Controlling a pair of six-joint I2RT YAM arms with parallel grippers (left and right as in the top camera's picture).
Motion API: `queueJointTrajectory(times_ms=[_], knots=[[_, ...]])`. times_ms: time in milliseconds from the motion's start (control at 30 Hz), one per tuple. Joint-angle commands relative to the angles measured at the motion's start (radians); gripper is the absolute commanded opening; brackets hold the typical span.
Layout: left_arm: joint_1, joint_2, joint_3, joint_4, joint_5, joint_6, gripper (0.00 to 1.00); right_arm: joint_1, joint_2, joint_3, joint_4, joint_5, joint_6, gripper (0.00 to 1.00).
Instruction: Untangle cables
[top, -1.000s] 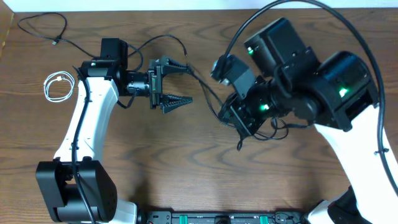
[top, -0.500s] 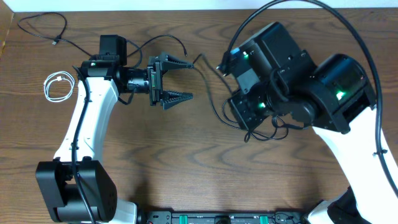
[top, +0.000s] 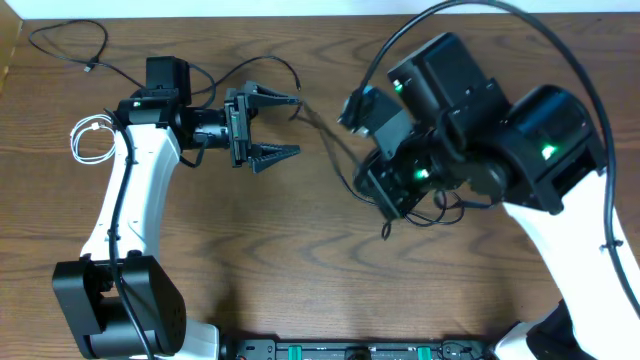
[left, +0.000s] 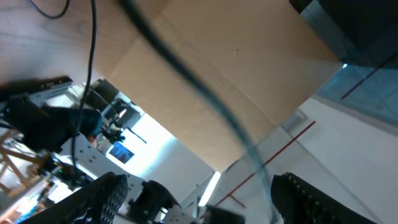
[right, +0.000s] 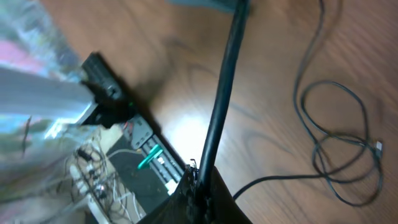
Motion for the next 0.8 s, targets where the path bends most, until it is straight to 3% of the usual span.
queueJointTrajectory(times_ms=[0, 167, 300, 767], knots=[[0.001, 0.003, -0.005, 0.002, 0.017, -0.064, 0.79, 0.042, -0.006, -0.001, -0.002, -0.011, -0.040, 0.01], [0.001, 0.003, -0.005, 0.012, 0.029, -0.064, 0.79, 0.055, -0.006, -0.001, -0.002, -0.010, -0.040, 0.01], [0.000, 0.003, -0.004, 0.012, 0.029, -0.064, 0.69, 0.056, 0.000, -0.001, 0.001, -0.013, -0.032, 0.01], [-0.005, -0.082, -0.004, 0.013, 0.028, -0.102, 0.62, 0.056, 0.008, -0.063, 0.023, 0.032, -0.032, 0.01]])
